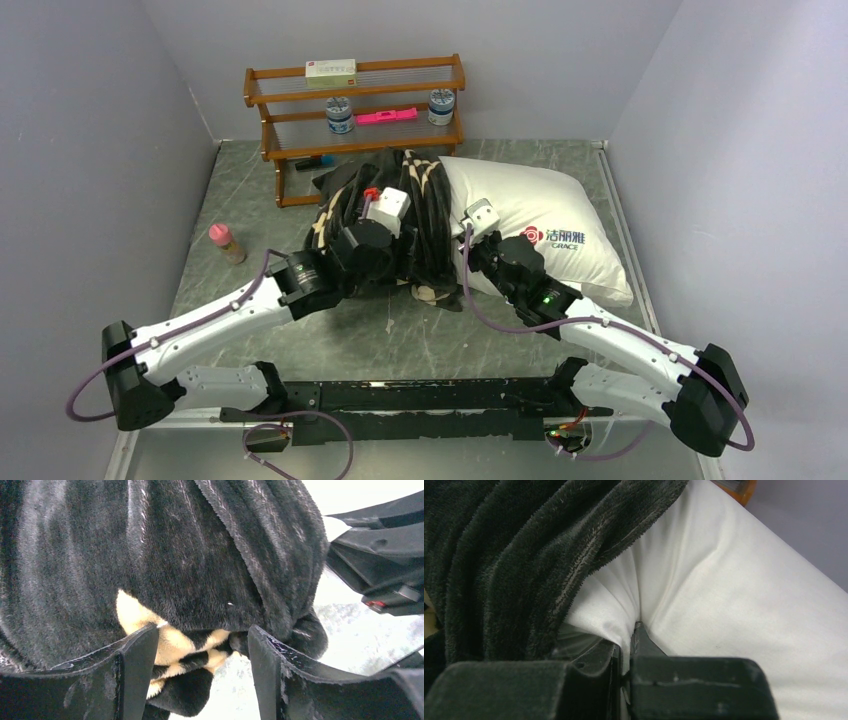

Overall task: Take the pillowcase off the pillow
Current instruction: Remove the pillow from the pillowcase.

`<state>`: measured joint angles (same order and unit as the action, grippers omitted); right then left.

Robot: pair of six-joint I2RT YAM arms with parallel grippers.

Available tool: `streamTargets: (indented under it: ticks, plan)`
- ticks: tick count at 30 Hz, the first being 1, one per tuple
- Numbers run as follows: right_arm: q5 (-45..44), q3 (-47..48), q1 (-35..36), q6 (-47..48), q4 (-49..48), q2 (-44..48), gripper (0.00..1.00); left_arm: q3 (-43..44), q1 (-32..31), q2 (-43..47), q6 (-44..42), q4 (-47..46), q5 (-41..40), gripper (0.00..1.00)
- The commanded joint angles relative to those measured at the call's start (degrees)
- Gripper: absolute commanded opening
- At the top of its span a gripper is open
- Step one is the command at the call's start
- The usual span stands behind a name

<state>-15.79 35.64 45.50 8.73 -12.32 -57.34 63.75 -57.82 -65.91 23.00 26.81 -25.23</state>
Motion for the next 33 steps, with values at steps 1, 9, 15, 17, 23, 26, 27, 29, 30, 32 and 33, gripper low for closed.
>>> streamTargets:
  ticks: [1,9,15,17,23,26,27,29,30,32,33]
  plan:
    - [-2.1,2.2,-1.1,-1.2,-4.5,-0.5,0.00,-1.1,-0.6,-1.6,-1.5,-6.7,-6.8,0.71]
    - [-2.4,1.9,-1.2,-1.1,-4.4,-0.2,0.00,-7.8,-0.5,-4.2,-3.1,-13.2,-13.2,0.50]
    - [-4.6,1.3,-1.3,0.0,-4.2,1.7,0.00,-8.6,0.7,-4.4,-5.7,-11.2,-16.9,0.08]
    - [-6.9,0.8,-1.3,0.0,-4.7,2.3,0.00,-9.0,1.2,-2.9,-6.7,-10.4,-18.0,0.05]
    - [-14.6,0.4,-1.2,-0.7,-5.4,5.6,0.00,-9.4,3.6,3.2,-9.6,-6.0,-25.2,0.05]
    - [-17.0,0.1,-1.3,-0.8,-5.8,7.9,0.00,-8.6,6.2,4.6,-10.6,-2.9,-26.2,0.05]
    - [-17.5,0.0,-1.3,-0.8,-5.8,8.7,0.00,-8.3,7.1,5.0,-11.0,-2.0,-26.2,0.05]
    - [-18.5,-0.3,-1.4,-0.6,-6.0,10.3,0.00,-8.3,9.0,6.0,-11.9,-1.3,-26.1,0.05]
    - [-18.9,-0.4,-1.3,-0.4,-6.0,11.1,0.00,-8.4,9.9,6.6,-12.7,-1.2,-26.0,0.05]
    - [-19.8,-0.4,-1.4,-0.3,-6.0,12.4,0.00,-8.5,11.9,7.9,-13.7,-1.2,-25.9,0.05]
    - [-20.1,-0.5,-1.4,-0.1,-6.0,13.0,0.00,-8.5,13.0,8.5,-14.4,-1.2,-25.9,0.05]
